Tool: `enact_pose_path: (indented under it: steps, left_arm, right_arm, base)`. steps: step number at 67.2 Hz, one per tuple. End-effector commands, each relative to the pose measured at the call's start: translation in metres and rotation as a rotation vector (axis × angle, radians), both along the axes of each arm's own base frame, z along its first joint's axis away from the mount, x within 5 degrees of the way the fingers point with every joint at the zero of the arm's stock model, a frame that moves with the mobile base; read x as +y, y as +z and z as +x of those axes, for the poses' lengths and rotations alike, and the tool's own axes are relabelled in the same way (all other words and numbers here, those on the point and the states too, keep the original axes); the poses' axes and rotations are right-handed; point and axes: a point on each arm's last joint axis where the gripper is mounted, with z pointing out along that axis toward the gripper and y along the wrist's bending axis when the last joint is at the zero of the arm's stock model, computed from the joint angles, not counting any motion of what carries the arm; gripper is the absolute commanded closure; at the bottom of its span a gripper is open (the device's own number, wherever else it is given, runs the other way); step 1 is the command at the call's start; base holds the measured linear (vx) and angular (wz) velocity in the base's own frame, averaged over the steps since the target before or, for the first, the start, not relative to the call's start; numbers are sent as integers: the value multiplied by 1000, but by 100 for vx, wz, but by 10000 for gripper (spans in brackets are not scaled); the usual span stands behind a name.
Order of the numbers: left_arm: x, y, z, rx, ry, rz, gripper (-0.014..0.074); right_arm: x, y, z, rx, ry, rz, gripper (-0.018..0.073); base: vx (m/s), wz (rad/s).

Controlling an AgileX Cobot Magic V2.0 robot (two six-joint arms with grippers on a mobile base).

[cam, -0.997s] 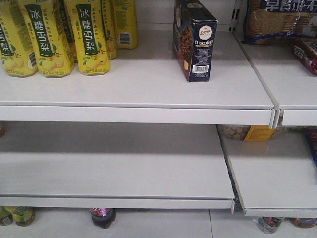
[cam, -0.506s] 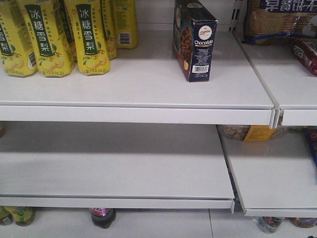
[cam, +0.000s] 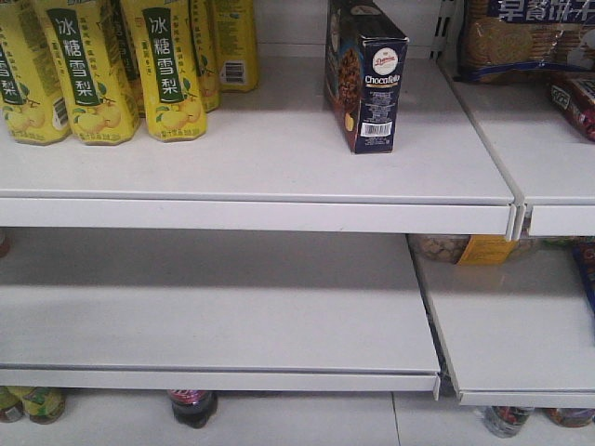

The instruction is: Left arm holds basket, right arm returns cookies

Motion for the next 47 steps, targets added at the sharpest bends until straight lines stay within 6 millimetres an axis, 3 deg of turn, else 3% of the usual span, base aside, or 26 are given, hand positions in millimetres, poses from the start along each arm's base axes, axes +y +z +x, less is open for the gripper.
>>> enact_pose_path:
  steps: [1,47]
  left_arm:
    - [0,19,-1,-143,-6,18,603]
    - [0,19,-1,-143,-6,18,603]
  right_arm:
    - [0,2,-2,-43,-8,-18,567]
    - [0,2,-2,-37,-7,-5,567]
  base:
    - [0,0]
    - [0,0]
